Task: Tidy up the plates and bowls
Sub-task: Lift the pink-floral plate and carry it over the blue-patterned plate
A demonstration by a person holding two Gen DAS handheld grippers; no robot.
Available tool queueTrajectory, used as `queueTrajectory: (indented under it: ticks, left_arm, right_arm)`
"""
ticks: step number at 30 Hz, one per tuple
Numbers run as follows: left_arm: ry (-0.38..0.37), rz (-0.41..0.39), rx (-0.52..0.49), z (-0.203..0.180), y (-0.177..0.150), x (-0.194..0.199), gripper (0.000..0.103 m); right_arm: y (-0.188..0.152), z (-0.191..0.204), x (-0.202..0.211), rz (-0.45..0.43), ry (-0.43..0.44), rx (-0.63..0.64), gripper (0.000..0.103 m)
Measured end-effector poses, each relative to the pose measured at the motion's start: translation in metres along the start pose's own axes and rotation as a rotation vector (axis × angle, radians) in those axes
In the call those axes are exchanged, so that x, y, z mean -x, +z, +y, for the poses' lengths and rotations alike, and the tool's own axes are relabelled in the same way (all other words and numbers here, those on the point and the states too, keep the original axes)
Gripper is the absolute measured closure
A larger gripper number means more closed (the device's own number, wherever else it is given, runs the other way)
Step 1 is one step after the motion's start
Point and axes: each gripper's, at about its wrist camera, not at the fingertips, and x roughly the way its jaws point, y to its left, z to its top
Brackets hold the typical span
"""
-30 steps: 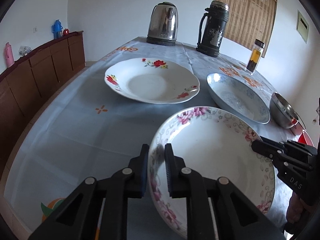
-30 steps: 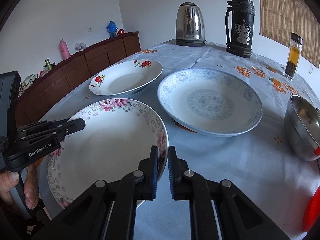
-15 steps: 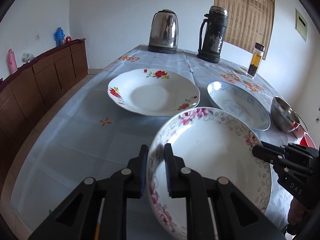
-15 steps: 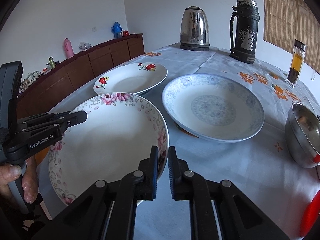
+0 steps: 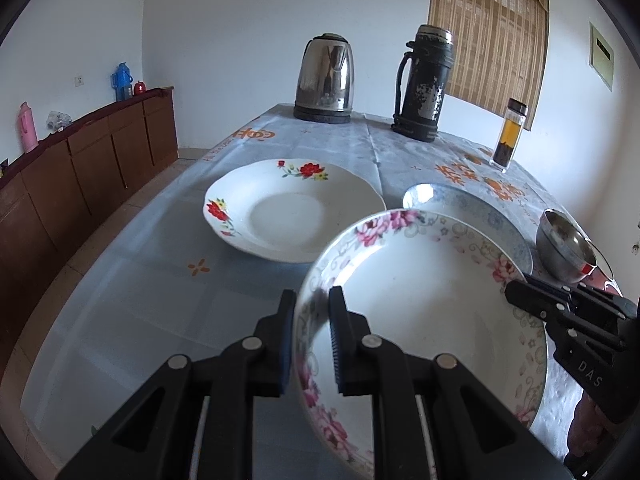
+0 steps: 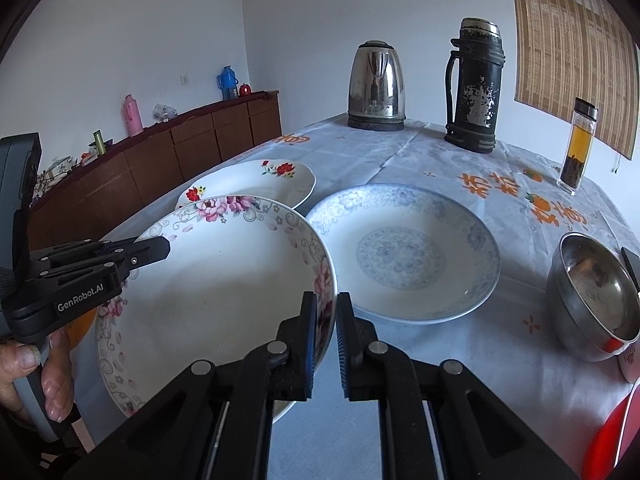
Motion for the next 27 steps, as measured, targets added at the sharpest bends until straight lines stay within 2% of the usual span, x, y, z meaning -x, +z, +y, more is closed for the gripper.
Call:
queueTrajectory:
  ticks: [6,16,27]
  left_arm:
    - [0.009,-0.011,0.002,-0.002,0.002,-0.002,0.088]
    - [0.031,-0.055,-0.023,-0.013,0.012,-0.004,0.087]
    - [0.047,-0.108,-0.091,-0.035,0.039,-0.005,0.087]
  right_arm:
    - [0.000,-0.001,0.002,-0.063,0.009,-0.007,0.093]
    - [0.007,-0.007,0.006,-0.151,-0.032,-0.017,0.093]
    - [0.007,-0.021,0.010,-0.180,-0.066,-0.085,0.093]
